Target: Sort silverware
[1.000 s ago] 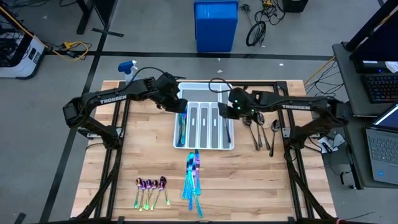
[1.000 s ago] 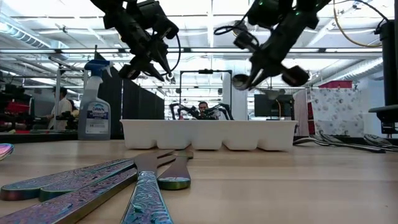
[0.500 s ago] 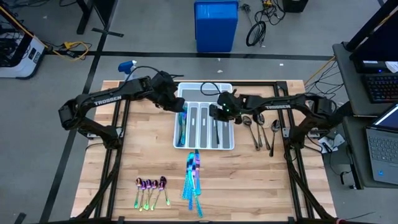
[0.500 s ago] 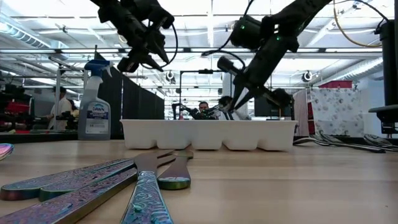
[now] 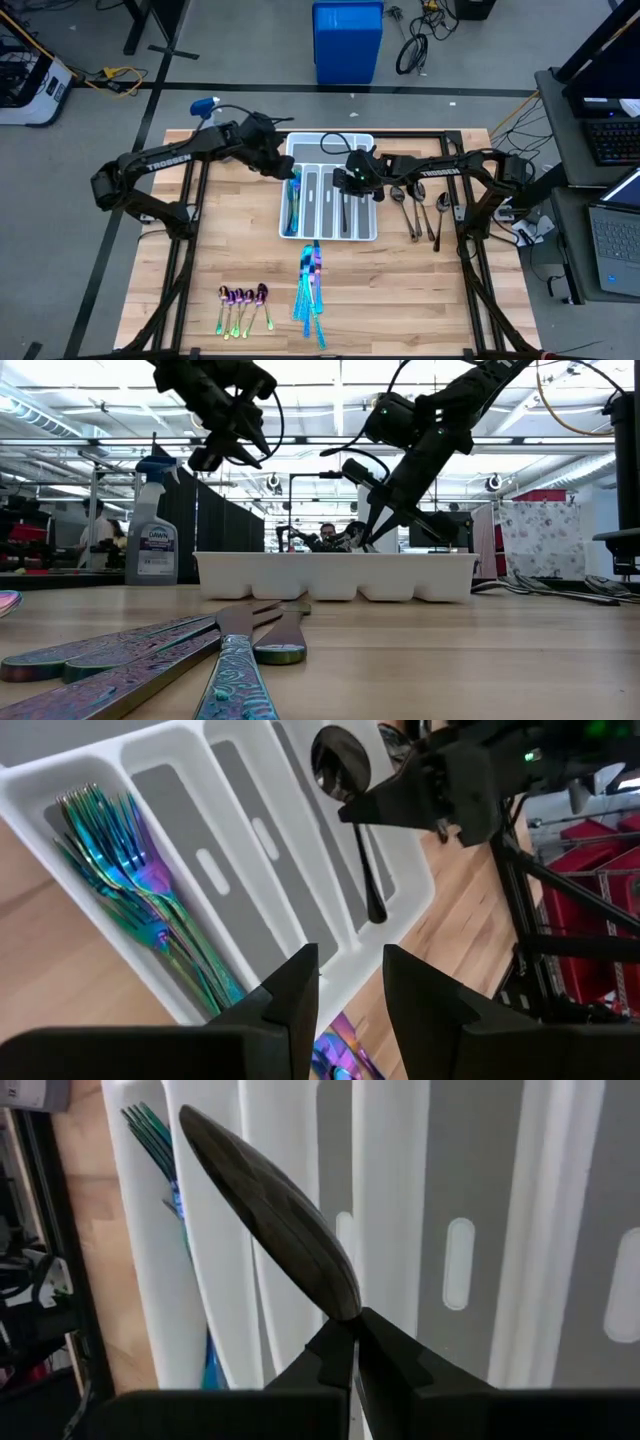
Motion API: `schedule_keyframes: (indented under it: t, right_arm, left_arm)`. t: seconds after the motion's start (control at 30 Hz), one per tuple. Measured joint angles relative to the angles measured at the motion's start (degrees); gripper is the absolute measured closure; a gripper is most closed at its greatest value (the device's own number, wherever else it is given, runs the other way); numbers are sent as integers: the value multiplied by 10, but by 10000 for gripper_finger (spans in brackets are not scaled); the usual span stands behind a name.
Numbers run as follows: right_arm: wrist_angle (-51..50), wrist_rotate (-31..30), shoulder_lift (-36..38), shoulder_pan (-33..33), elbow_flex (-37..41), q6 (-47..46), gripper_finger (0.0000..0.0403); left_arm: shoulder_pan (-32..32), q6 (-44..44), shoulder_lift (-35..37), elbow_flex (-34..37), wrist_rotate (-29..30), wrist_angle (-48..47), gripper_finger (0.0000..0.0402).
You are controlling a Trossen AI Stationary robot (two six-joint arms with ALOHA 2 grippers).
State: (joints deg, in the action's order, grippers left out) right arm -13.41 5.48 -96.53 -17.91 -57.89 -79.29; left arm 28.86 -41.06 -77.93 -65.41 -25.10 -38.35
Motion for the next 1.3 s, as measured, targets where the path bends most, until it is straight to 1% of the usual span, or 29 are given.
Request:
schedule_keyframes:
  t: [0.07,0.23,0.73,1.03,1.3]
  right_arm:
    - [5,-2,0,0,0,2,403]
    - [57,-2,0,0,0,-8,403]
    - [53,-2,0,0,0,7,403]
    - [59,7,1,0,0,64,403]
    - [33,9,1,0,0,10,403]
  left_arm:
    - [0,0,0,0,0,1,303]
    - [0,0,0,0,0,2,303]
    - [0,1,0,0,0,2,303]
    - [0,86,2,0,5,-3,303]
    - [0,90,3,0,5,-20,303]
